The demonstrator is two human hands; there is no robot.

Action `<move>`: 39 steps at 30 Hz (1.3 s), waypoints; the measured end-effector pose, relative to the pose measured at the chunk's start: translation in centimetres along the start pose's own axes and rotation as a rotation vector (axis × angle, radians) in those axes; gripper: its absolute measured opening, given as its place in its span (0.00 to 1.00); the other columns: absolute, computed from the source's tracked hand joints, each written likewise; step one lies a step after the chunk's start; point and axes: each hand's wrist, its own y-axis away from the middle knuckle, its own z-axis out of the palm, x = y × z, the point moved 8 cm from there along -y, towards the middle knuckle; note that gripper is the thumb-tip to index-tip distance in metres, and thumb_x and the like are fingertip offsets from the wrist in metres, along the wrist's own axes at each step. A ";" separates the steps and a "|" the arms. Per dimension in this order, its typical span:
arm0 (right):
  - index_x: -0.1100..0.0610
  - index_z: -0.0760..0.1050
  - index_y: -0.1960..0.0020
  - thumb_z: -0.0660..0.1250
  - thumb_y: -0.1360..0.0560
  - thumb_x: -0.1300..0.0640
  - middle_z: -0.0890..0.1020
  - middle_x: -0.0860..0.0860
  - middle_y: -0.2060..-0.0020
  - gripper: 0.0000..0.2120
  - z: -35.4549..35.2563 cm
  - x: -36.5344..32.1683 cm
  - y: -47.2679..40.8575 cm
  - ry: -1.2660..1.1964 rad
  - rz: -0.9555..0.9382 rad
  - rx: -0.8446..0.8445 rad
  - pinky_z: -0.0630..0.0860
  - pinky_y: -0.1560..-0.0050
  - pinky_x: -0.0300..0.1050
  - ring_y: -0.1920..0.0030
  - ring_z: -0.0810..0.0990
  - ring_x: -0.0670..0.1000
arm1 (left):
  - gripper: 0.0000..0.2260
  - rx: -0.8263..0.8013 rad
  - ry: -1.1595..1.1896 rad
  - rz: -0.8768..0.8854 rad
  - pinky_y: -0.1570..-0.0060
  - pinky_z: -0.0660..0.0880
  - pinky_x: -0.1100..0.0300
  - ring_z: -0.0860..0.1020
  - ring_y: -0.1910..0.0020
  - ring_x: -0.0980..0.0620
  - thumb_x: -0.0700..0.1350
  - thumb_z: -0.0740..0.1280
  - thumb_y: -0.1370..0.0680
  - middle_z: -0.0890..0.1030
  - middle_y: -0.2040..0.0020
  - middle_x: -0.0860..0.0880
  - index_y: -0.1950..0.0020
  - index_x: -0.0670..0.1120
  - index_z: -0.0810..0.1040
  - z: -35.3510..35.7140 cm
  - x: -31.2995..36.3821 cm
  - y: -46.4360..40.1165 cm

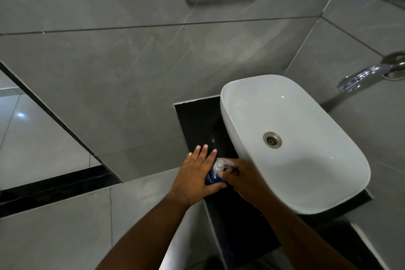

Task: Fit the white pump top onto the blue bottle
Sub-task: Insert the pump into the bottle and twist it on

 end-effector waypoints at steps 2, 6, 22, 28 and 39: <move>0.54 0.80 0.53 0.71 0.29 0.58 0.84 0.56 0.59 0.05 -0.1 -0.3 -0.1 -0.020 -0.030 0.002 0.81 0.53 0.47 0.57 0.83 0.54 | 0.42 0.001 0.004 0.002 0.27 0.41 0.51 0.41 0.24 0.51 0.75 0.54 0.27 0.50 0.20 0.47 0.21 0.55 0.47 -0.1 0.1 -0.1; 0.54 0.79 0.55 0.75 0.32 0.58 0.82 0.60 0.61 0.08 -0.8 -0.5 -0.5 -0.029 -0.028 0.062 0.80 0.56 0.50 0.59 0.81 0.60 | 0.41 -0.002 0.008 0.001 0.27 0.41 0.51 0.41 0.24 0.52 0.75 0.54 0.27 0.51 0.20 0.47 0.21 0.55 0.48 -0.1 0.1 0.0; 0.51 0.73 0.36 0.71 0.28 0.54 0.80 0.42 0.49 0.21 0.6 -0.2 -1.1 0.047 -0.063 -0.135 0.75 0.51 0.33 0.52 0.80 0.40 | 0.41 0.004 0.035 -0.011 0.27 0.42 0.52 0.41 0.24 0.53 0.75 0.55 0.28 0.51 0.20 0.48 0.21 0.56 0.48 0.0 -0.1 0.0; 0.57 0.77 0.42 0.70 0.27 0.53 0.82 0.53 0.50 0.15 0.5 -0.8 -1.4 0.213 -0.125 -0.127 0.71 0.54 0.32 0.57 0.77 0.44 | 0.40 0.021 0.080 -0.009 0.27 0.43 0.52 0.42 0.24 0.53 0.75 0.56 0.28 0.52 0.20 0.49 0.22 0.56 0.52 0.1 -0.1 -0.1; 0.58 0.77 0.48 0.68 0.26 0.55 0.82 0.55 0.56 0.09 0.5 -1.0 -0.7 0.187 -0.162 0.006 0.76 0.55 0.42 0.58 0.79 0.49 | 0.40 0.005 0.100 -0.003 0.28 0.42 0.53 0.43 0.23 0.53 0.74 0.57 0.28 0.54 0.20 0.49 0.23 0.55 0.55 0.1 -0.1 -0.3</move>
